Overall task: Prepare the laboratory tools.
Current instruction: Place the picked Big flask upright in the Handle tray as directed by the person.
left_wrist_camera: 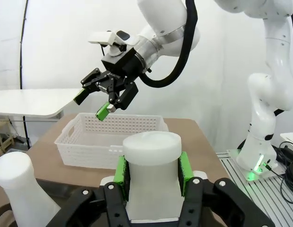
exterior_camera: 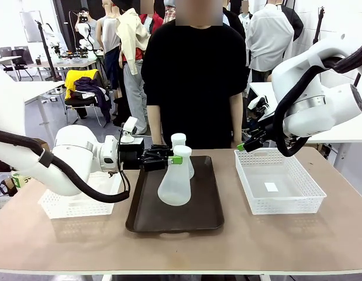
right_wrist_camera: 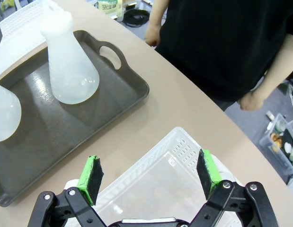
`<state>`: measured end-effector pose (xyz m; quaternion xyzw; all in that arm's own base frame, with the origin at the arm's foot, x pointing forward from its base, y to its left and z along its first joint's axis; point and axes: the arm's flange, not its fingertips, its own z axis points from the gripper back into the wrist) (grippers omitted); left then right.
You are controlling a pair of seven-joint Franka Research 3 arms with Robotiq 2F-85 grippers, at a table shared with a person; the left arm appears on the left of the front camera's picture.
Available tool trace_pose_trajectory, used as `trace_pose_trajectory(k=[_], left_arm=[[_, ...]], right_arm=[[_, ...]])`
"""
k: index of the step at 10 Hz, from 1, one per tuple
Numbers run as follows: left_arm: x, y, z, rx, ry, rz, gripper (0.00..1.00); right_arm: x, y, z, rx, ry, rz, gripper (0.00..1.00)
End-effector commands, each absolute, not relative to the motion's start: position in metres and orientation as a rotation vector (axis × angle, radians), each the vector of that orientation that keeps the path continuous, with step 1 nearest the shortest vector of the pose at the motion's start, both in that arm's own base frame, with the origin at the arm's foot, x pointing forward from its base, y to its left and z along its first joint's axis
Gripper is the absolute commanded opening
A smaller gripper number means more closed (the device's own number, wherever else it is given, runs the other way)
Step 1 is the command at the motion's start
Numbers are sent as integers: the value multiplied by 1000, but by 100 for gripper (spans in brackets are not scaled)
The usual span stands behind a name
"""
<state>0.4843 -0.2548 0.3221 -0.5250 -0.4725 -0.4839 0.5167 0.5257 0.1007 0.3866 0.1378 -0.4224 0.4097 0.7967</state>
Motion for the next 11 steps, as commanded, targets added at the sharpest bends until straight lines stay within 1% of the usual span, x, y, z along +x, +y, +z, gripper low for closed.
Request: trace_pose_trajectory(k=[1,3,6,8,11], left_arm=[[488,-256,317,-1271,-1161,-1166,0],[488,-259,311,-1281,-1151,-1171,0],[492,-263,302,-1300,-1183,-1189,0],[492,-265,300,-1335,-1249,-1198,0],[494,-267,289,-1319,-1276,-1169,0]], right_arm=[[528,101,387,291,-905,887,100],[528,101,387,291,-905,887,100],[528,101,387,291,-905,887,100],[528,101,387,291,-905,887,100],[528,101,387,291,-905,887,100]])
